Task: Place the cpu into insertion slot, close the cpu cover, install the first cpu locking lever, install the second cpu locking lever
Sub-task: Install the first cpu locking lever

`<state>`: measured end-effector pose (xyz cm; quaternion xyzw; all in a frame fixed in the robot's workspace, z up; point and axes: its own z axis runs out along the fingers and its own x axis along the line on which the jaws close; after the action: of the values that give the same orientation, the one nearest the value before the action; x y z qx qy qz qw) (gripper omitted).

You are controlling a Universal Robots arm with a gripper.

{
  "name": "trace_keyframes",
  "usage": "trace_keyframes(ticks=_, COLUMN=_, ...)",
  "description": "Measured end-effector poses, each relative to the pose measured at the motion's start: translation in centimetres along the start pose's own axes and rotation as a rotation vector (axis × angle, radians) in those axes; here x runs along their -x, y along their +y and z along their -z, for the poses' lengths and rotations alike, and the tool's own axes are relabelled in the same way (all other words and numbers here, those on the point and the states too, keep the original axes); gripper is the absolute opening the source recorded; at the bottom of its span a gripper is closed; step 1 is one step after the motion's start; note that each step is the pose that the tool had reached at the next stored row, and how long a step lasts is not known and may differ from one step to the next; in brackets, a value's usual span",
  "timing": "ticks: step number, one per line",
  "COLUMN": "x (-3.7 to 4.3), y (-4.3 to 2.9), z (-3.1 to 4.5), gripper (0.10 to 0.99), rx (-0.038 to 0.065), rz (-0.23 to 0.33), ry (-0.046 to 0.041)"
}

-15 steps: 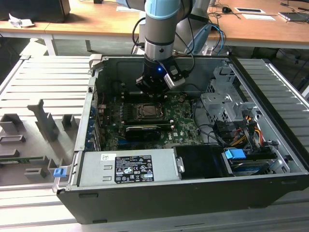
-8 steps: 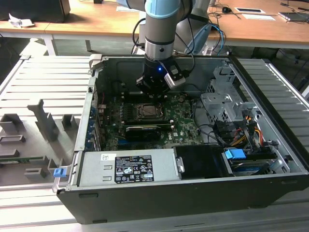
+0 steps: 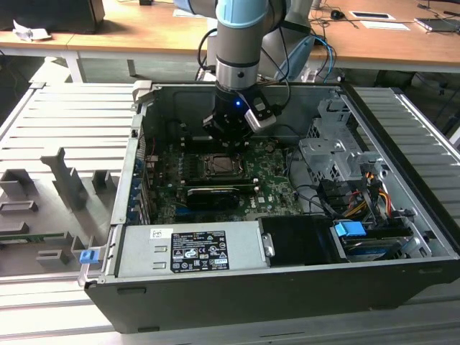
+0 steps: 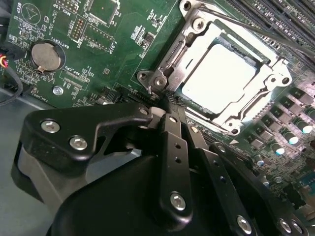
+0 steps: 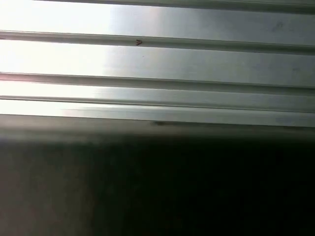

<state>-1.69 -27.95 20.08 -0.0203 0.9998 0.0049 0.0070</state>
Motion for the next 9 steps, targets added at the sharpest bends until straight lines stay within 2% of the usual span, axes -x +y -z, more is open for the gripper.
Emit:
trace_keyframes(ticks=4, x=0.01, y=0.03, z=0.12, gripper=0.106, rx=0.006, rz=0.000, ry=-0.0010)
trace_keyframes(ticks=9, x=0.03, y=0.04, z=1.92, gripper=0.106, rx=0.005, rz=0.000, ry=-0.0004)
